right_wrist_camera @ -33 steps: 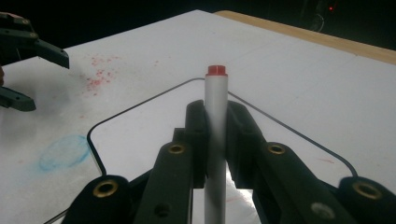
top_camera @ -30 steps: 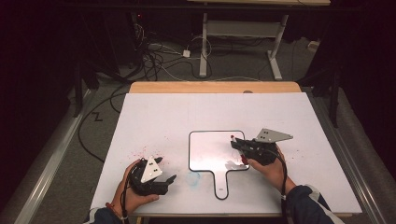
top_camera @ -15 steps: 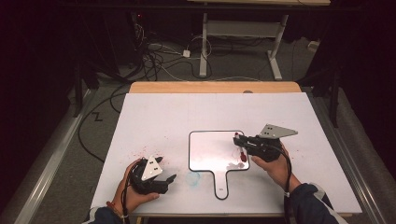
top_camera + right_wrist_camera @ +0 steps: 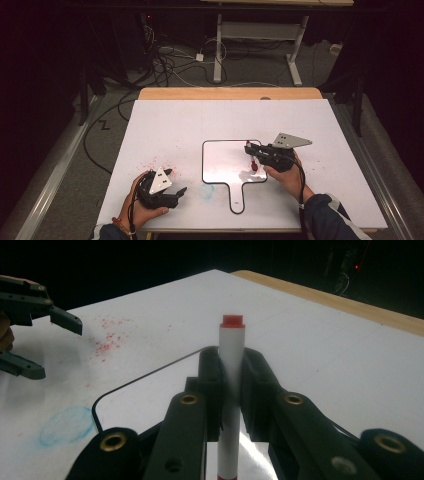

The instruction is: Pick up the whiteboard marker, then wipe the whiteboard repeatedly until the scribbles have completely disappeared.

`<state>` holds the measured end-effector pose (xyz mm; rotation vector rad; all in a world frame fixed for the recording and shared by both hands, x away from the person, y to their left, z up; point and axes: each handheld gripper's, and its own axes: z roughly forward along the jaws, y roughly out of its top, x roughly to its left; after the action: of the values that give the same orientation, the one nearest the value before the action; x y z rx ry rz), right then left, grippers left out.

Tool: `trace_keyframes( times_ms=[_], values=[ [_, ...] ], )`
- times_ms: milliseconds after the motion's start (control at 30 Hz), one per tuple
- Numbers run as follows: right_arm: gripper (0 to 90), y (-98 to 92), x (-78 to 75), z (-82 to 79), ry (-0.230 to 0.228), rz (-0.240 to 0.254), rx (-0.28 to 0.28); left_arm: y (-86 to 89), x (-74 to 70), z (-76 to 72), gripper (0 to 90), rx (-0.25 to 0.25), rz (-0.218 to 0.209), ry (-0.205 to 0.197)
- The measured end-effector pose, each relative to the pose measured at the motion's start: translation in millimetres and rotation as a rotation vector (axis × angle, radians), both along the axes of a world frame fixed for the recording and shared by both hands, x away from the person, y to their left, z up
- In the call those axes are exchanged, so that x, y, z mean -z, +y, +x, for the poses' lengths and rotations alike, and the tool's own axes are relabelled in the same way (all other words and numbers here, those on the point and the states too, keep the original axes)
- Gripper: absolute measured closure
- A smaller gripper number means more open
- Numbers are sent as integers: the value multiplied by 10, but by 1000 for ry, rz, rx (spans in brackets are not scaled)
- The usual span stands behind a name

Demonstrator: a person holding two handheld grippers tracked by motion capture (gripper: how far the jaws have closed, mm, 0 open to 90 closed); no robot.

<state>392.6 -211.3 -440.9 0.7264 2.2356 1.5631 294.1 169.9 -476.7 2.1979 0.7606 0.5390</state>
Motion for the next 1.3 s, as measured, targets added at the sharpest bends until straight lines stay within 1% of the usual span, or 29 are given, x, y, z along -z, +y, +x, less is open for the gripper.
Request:
trace_keyframes(
  times_ms=[33,67,133,167,200,267,333,400,433,500,533,600,667,733,800,833,867,900,967,1000,1033,1067,1100,1167,1200,1233,1267,1300],
  values=[
    [816,8,11,15,-4,3,-2,3,1,-3,221,0,-1,0],
    [817,16,25,30,1,16,-5,5,2,-5,221,0,-1,1],
    [817,35,55,54,-9,13,-9,7,5,-14,221,0,2,0],
    [817,39,70,65,-7,25,-15,10,5,-19,221,2,5,-1],
    [817,43,75,71,-6,23,-15,10,7,-23,221,1,5,-1],
    [817,40,65,55,-23,2,-15,10,1,-36,221,3,10,-5],
    [817,6,68,24,-18,2,-12,8,-3,-47,221,2,9,-7],
    [817,-30,59,-7,-22,-19,-19,14,-1,-48,221,3,4,-5],
    [817,-47,50,-8,-21,-31,-11,22,2,-43,221,0,7,-3],
    [817,-66,48,11,-18,-36,-11,43,8,-39,221,-6,1,1],
    [817,-61,52,28,-24,-40,1,51,7,-42,221,-9,1,0],
    [816,-34,64,74,-21,-33,6,55,2,-53,221,-13,0,0],
    [817,4,66,121,-40,-49,30,43,-4,-63,221,-8,5,-6],
    [817,-9,77,156,-48,-41,52,28,-10,-63,221,0,6,-9],
    [817,-48,71,169,-47,-43,74,20,-7,-55,221,5,10,-9],
    [817,-74,66,166,-41,-36,80,19,-4,-54,221,6,11,-7],
    [816,-98,66,159,-18,-11,80,18,0,-56,221,7,9,-8],
    [817,-101,70,132,5,10,67,21,-1,-58,221,8,9,-6],
    [816,-41,76,35,-9,-10,18,22,-2,-62,221,11,8,-4],
    [816,-10,77,2,-1,-9,-6,20,-3,-64,221,11,7,-6],
    [817,15,79,-14,3,-8,-18,17,-6,-66,221,12,9,-9],
    [816,30,81,-13,-6,-20,-22,14,-12,-68,221,13,8,-10],
    [816,27,83,3,-19,-30,-12,10,-16,-72,221,13,4,-12],
    [816,-33,93,74,-37,-38,33,5,-17,-78,221,16,6,-14],
    [816,-76,96,113,-34,-38,59,5,-15,-77,221,17,6,-13],
    [816,-118,97,137,-22,-21,82,5,-12,-74,221,17,8,-11],
    [816,-149,98,147,-17,-9,86,7,-11,-70,221,18,10,-9],
    [816,-156,97,134,-7,1,77,10,-10,-68,221,17,8,-8]
  ],
)
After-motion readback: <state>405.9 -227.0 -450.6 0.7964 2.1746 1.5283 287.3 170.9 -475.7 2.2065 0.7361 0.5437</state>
